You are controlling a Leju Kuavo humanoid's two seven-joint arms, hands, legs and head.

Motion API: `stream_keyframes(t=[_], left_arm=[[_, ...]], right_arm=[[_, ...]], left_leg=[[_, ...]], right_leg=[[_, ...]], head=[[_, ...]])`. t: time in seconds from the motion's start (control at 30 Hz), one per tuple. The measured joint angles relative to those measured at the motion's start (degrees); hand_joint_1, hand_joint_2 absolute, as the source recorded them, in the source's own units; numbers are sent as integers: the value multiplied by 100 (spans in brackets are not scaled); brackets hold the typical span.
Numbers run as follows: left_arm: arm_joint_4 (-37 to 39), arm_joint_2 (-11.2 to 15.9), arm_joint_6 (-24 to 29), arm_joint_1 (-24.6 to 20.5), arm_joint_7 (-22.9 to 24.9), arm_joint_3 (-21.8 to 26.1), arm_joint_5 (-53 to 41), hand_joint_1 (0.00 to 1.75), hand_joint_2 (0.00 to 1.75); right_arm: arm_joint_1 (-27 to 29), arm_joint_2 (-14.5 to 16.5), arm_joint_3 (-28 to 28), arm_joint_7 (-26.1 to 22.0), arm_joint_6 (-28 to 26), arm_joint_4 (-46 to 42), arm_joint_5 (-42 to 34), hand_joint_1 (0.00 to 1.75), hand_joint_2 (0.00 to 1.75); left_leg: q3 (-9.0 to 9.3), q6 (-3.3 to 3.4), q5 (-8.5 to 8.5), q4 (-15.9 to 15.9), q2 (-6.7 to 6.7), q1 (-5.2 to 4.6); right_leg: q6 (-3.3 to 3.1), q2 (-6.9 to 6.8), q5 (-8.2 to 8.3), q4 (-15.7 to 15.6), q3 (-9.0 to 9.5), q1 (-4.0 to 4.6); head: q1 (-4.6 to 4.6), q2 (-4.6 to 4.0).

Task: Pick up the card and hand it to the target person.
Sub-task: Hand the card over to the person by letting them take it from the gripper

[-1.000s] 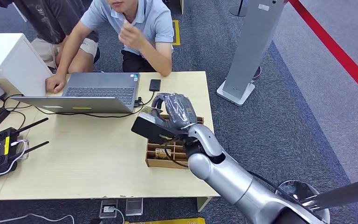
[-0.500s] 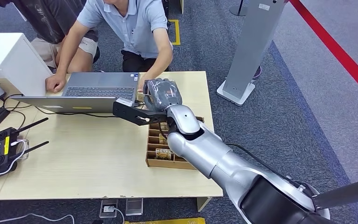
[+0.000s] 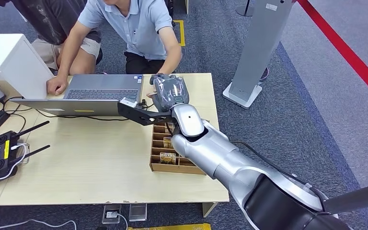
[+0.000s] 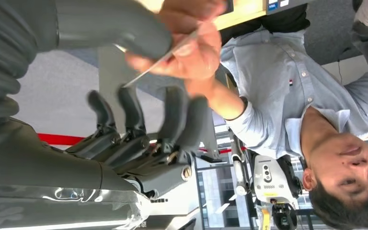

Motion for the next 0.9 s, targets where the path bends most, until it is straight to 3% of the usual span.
stream_keyframes(t=[0.07, 0.1, 0.23, 0.57, 0.9], left_arm=[[4, 0, 32, 0, -22, -3, 23, 0, 0], [5, 1, 53, 0, -27, -4, 36, 0, 0], [11, 6, 103, 0, -28, -8, 78, 0, 175], [16, 7, 218, 4, 74, -49, 270, 0, 175], [19, 7, 366, 41, 192, -62, 644, 0, 175]], right_arm=[[0, 0, 28, -24, -22, 36, 1, 0, 175], [0, 0, 39, -33, -40, 53, -2, 0, 175], [0, -3, 69, -66, -140, 102, -43, 0, 175], [78, -194, 29, -88, -430, -177, -720, 0, 175], [774, -1104, -414, 813, -456, -2654, -934, 0, 175]], left_leg=[[0, 0, 0, 0, 0, 0], [0, 0, 0, 0, 0, 0], [0, 0, 0, 0, 0, 0], [2, 0, 0, 1, 1, 0], [5, 0, -1, 3, 1, 0]], right_leg=[[0, 0, 0, 0, 0, 0], [0, 0, 0, 0, 0, 0], [0, 0, 0, 0, 0, 0], [0, 1, 0, 0, 0, 0], [0, 3, 1, -4, -3, 0]], head=[[-2, 0], [-3, 0], [-3, 0], [-1, 0], [-2, 0]])
